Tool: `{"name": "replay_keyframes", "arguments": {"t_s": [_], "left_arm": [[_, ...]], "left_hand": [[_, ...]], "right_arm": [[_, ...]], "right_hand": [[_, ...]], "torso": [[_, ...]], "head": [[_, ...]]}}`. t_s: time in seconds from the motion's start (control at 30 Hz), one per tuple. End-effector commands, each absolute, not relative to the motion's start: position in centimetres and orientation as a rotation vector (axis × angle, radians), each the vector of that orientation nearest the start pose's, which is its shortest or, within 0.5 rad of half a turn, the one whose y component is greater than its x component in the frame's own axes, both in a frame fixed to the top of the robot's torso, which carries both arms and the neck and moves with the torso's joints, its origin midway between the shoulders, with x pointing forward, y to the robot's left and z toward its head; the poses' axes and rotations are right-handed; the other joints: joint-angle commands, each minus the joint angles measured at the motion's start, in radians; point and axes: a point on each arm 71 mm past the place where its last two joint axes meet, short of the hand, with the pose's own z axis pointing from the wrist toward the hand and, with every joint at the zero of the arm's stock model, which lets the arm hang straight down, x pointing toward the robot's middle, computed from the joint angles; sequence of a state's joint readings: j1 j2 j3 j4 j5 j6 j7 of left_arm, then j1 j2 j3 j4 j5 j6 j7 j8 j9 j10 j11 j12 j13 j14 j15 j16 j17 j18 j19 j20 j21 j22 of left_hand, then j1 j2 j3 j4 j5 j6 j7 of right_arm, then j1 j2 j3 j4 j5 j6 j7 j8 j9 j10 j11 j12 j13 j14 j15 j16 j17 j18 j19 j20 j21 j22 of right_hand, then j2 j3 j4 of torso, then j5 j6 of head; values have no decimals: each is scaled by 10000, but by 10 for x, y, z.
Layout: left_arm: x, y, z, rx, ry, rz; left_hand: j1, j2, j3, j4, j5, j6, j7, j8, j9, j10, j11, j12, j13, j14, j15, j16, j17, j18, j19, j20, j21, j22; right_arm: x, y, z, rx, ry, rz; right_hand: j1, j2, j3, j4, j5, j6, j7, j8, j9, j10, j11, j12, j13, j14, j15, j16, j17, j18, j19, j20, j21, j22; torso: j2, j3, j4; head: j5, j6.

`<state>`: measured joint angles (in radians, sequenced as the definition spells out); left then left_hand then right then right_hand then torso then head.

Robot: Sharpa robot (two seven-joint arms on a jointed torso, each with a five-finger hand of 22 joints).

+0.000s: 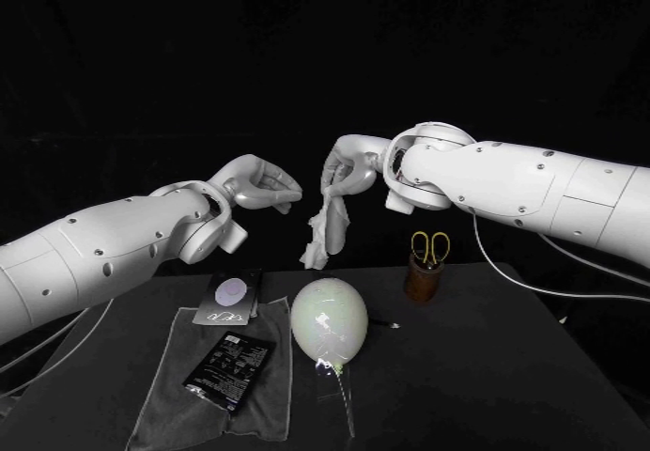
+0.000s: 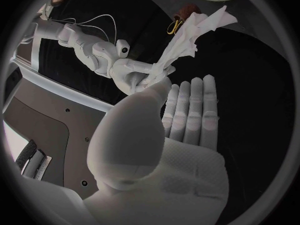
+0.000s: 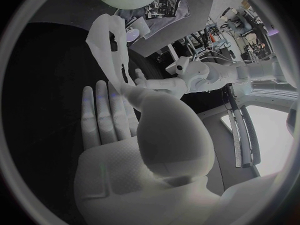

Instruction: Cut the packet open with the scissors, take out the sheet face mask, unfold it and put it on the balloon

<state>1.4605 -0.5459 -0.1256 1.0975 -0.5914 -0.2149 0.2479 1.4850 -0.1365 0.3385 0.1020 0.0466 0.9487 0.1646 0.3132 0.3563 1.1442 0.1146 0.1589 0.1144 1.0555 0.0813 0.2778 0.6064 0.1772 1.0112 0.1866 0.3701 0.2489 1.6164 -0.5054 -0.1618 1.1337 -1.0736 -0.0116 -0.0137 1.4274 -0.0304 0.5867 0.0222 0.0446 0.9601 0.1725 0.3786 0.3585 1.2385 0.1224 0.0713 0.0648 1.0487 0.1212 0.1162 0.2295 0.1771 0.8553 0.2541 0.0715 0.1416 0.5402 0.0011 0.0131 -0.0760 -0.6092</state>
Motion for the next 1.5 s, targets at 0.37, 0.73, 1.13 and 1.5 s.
{"name": "replay_keyframes", "arguments": {"t_s": [0.37, 0.73, 1.13, 1.5], "left_arm": [[579, 153, -98, -3421, 14583, -11430], [575, 140, -106, -2614, 14854, -10911], [574, 130, -106, -1510, 14771, -10530], [574, 119, -110, -1100, 14970, -10359]], "left_hand": [[-953, -718, -559, 834, -18, 110, 21, -98, -118, -17, 75, 160, -16, -564, 122, 62, -36, -42, -428, 306, -495, -286], [-906, -867, -1054, 1235, 14, 245, -25, -38, -131, -26, 40, 374, 63, -677, 102, 233, -64, 57, -366, 442, -759, -499], [-561, -843, -1326, 1403, 14, 384, -130, 57, -114, 56, -49, 600, 176, -558, 16, 460, -61, 73, -125, 401, -833, -604], [-279, -742, -1387, 1469, 15, 447, -171, 100, -111, 50, -83, 691, 225, -499, -20, 595, -56, 72, 27, 349, -856, -652]], "right_arm": [[581, -129, -36, -1573, 17240, 7489], [581, -129, -38, -1346, 17194, 7591], [581, -126, -41, -1270, 17190, 7763], [582, -125, -42, -1238, 17128, 7799]], "right_hand": [[-370, -215, 456, -106, 615, 231, -5, -41, -16, 210, -31, -64, 1, 193, -23, -101, -89, 80, 209, -30, 26, -89], [-874, -524, 721, -295, 2298, 455, -63, -91, -8, 412, -93, -61, 8, 412, -93, -134, -169, 78, 393, -76, 39, -191], [-1069, -604, 744, -388, 2899, 558, -108, -96, 9, 526, -135, -62, 10, 525, -142, -132, -183, 75, 488, -106, 56, -225], [-1138, -628, 760, -443, 3156, 594, -120, -107, 14, 556, -146, -65, 9, 556, -154, -143, -193, 75, 514, -116, 54, -245]], "torso": [[3, 6, 1], [-8, 3, 4], [-6, 7, 5], [-5, 5, 6]], "head": [[-21, -18], [-16, -92], [-3, -97], [3, -81]]}}
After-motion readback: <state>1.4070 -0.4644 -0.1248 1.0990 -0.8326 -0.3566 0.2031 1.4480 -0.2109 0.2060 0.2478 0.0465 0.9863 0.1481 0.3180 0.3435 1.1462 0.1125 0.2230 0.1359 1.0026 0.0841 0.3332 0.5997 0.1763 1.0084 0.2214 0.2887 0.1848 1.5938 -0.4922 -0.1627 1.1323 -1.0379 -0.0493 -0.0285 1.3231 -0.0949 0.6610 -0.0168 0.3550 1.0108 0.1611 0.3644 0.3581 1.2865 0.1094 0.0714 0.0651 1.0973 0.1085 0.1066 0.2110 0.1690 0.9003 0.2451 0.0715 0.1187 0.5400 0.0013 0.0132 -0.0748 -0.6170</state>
